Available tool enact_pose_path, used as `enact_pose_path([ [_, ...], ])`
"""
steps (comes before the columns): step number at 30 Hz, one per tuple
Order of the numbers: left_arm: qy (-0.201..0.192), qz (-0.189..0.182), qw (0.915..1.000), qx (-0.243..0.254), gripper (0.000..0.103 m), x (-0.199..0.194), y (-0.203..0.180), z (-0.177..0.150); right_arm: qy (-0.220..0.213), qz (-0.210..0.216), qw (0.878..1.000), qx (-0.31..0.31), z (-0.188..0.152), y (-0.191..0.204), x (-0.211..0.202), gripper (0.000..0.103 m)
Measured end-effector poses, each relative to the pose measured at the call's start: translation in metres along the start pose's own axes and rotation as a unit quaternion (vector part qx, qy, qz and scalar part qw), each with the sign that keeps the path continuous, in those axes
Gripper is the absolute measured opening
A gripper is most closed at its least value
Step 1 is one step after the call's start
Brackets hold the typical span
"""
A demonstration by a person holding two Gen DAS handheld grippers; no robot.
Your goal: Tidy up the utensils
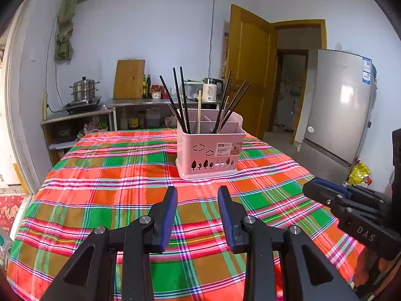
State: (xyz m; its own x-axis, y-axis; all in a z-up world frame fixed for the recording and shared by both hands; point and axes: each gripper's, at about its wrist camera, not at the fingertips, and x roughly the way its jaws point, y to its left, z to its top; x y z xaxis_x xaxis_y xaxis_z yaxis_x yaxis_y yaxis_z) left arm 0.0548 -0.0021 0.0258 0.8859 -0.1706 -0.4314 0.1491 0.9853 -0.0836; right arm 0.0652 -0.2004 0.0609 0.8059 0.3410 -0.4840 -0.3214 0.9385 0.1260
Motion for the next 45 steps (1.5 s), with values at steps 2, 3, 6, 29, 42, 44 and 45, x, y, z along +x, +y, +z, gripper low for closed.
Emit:
enact_pose_path([
  [2, -0.001, 0.002, 1.0, 0.001, 0.033, 0.001, 0.0, -0.003, -0.003, -0.004, 1.0, -0.001, -0.002, -0.001, 0.0, 0.019],
  [3, 0.001, 0.005, 1.0, 0.002, 0.033, 0.002, 0.0, -0.004, -0.003, -0.005, 1.0, -0.001, -0.003, -0.002, 0.001, 0.019],
  [6, -0.001, 0.01, 0.9999, 0.005, 0.033, 0.003, 0.0, -0.007, -0.002, -0.005, 1.0, 0.0, -0.005, -0.001, 0.002, 0.02],
  [29, -0.004, 0.011, 0.9999, 0.005, 0.033, -0.001, -0.002, -0.008, -0.015, -0.008, 1.0, -0.005, -0.003, 0.005, -0.007, 0.02],
  [42, -0.001, 0.008, 1.0, 0.004, 0.033, -0.003, -0.001, -0.011, -0.013, -0.005, 1.0, -0.008, -0.003, 0.009, -0.007, 0.02],
  [44, 0.0, 0.007, 1.0, 0.001, 0.033, -0.003, -0.001, -0.01, -0.012, -0.004, 1.0, -0.008, -0.003, 0.009, -0.006, 0.02],
  [45, -0.001, 0.007, 1.0, 0.002, 0.033, -0.004, -0.001, -0.01, -0.013, -0.005, 1.0, -0.008, -0.003, 0.009, -0.006, 0.02],
])
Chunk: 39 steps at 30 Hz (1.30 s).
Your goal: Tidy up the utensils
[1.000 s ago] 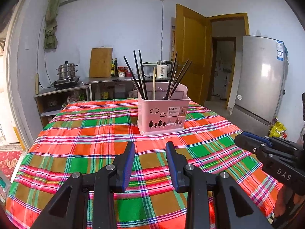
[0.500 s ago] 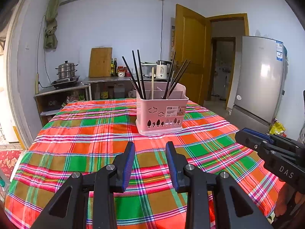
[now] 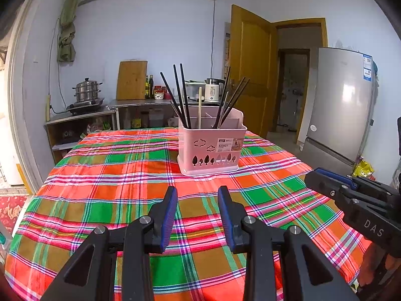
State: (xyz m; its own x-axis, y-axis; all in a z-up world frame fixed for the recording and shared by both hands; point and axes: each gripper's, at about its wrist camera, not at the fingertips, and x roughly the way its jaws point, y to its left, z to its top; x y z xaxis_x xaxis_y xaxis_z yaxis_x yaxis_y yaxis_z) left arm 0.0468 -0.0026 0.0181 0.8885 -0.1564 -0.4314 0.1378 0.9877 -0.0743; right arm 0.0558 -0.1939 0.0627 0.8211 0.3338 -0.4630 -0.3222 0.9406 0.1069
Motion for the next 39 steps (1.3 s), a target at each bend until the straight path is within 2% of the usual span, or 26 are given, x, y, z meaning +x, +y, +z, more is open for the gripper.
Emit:
enact_pose_path([
  [39, 0.006, -0.003, 0.9999, 0.015, 0.033, -0.0002, -0.0078, 0.0, -0.001, 0.002, 1.0, -0.002, -0.0001, 0.0051, -0.0018, 0.02],
])
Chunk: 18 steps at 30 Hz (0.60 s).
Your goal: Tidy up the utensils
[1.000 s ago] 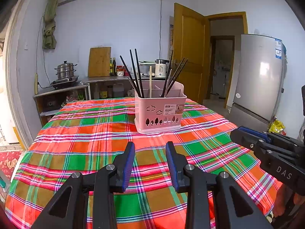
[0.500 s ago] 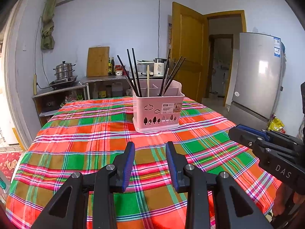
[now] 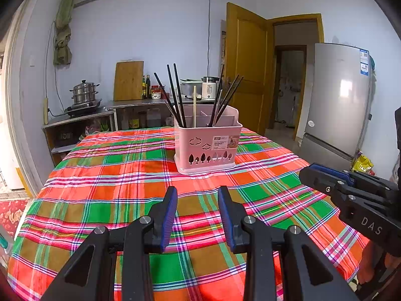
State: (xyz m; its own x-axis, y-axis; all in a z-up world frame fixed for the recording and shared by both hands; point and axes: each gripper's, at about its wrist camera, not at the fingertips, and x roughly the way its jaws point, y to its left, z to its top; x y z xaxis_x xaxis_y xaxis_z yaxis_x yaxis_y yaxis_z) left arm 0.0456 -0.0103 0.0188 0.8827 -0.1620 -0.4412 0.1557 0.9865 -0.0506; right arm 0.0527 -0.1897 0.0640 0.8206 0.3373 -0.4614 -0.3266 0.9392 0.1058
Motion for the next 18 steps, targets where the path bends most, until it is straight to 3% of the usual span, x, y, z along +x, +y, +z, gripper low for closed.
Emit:
enact_pose_path([
  [18, 0.005, 0.002, 1.0, 0.002, 0.034, 0.0001, -0.002, -0.0001, 0.002, -0.001, 1.0, -0.003, 0.0006, 0.0002, 0.0013, 0.02],
])
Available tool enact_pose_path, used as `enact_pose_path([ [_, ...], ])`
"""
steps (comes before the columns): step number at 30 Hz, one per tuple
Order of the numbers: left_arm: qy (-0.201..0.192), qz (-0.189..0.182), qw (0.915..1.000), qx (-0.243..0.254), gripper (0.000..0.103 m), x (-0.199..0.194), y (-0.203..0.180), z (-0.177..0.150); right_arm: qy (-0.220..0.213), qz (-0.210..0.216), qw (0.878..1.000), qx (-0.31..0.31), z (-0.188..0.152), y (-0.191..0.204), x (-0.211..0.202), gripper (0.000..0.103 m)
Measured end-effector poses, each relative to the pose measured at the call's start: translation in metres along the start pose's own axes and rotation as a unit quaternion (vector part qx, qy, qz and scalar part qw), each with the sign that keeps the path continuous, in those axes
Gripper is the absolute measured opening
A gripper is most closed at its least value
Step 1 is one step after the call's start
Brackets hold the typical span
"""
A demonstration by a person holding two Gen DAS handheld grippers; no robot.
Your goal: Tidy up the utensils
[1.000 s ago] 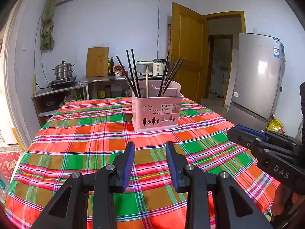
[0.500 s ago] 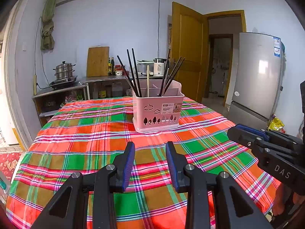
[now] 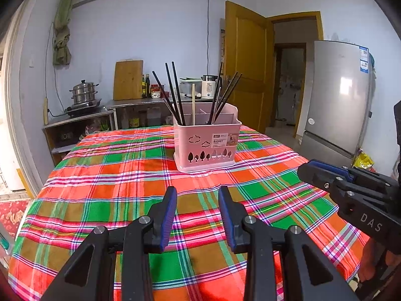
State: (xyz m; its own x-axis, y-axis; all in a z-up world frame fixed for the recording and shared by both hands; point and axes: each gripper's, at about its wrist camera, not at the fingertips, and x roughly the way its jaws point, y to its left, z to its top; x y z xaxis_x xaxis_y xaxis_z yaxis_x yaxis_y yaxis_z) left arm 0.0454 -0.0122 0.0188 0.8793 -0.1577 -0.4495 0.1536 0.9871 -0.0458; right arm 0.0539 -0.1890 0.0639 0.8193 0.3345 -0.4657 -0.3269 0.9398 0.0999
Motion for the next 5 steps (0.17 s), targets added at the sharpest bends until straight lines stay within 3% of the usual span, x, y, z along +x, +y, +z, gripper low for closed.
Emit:
enact_pose_path([
  [5, -0.002, 0.003, 1.0, -0.002, 0.034, 0.0001, 0.0002, -0.001, 0.0, 0.0, 1.0, 0.0, 0.0003, -0.0005, 0.0003, 0.02],
])
